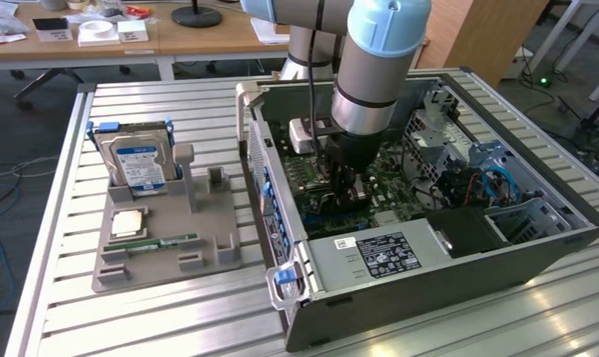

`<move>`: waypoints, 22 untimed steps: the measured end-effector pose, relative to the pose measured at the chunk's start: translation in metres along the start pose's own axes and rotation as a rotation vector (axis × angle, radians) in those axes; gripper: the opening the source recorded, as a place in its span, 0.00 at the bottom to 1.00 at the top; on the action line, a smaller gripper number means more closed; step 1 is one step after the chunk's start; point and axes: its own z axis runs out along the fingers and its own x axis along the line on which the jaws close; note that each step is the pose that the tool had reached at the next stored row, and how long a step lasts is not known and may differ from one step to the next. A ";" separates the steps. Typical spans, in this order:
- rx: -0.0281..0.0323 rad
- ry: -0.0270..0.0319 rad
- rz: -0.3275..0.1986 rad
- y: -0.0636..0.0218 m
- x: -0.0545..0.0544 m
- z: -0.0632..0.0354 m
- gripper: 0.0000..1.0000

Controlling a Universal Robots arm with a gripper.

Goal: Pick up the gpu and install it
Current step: 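Insert the gpu into the slot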

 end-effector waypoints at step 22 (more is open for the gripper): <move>0.0000 0.0000 0.000 0.0000 0.000 0.0000 0.45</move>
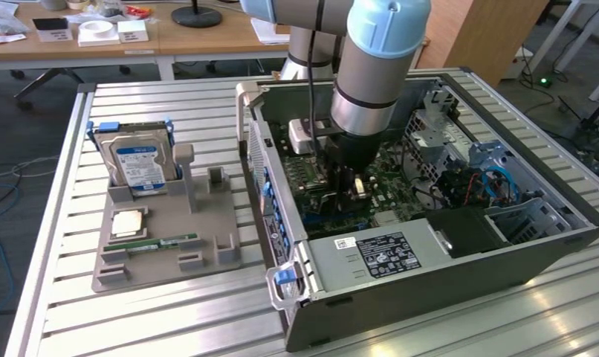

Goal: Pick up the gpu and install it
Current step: 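Insert the gpu into the slot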

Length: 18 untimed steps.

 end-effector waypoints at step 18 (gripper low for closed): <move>0.0000 0.0000 0.000 -0.0006 -0.001 -0.0353 0.57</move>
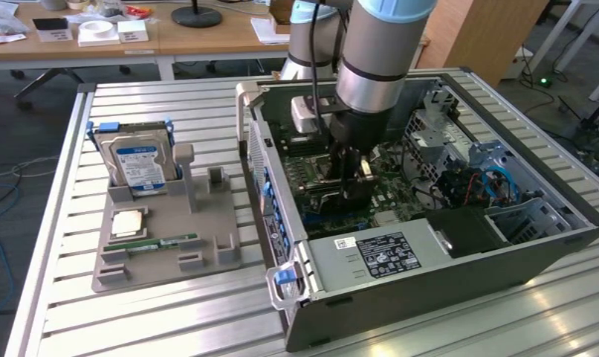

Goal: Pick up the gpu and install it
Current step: 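Insert the gpu into the slot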

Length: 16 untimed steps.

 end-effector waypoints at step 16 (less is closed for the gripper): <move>0.0000 0.0000 0.000 -0.0010 -0.001 -0.0616 0.57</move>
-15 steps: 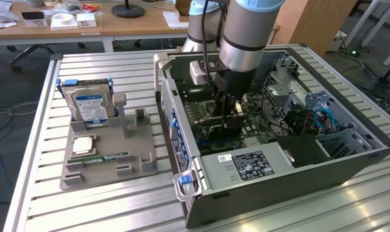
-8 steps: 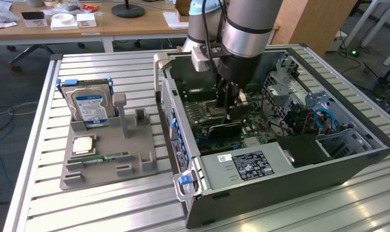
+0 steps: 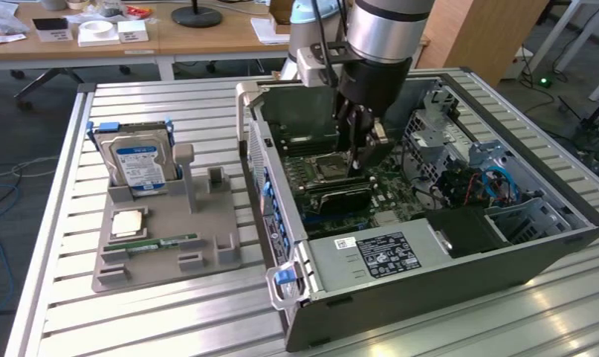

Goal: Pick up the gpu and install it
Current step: 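Insert the gpu into the slot, then press down on the gpu until it lock into place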

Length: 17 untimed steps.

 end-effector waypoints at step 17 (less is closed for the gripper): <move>-0.0015 0.0002 0.000 0.0000 0.000 -0.0017 0.57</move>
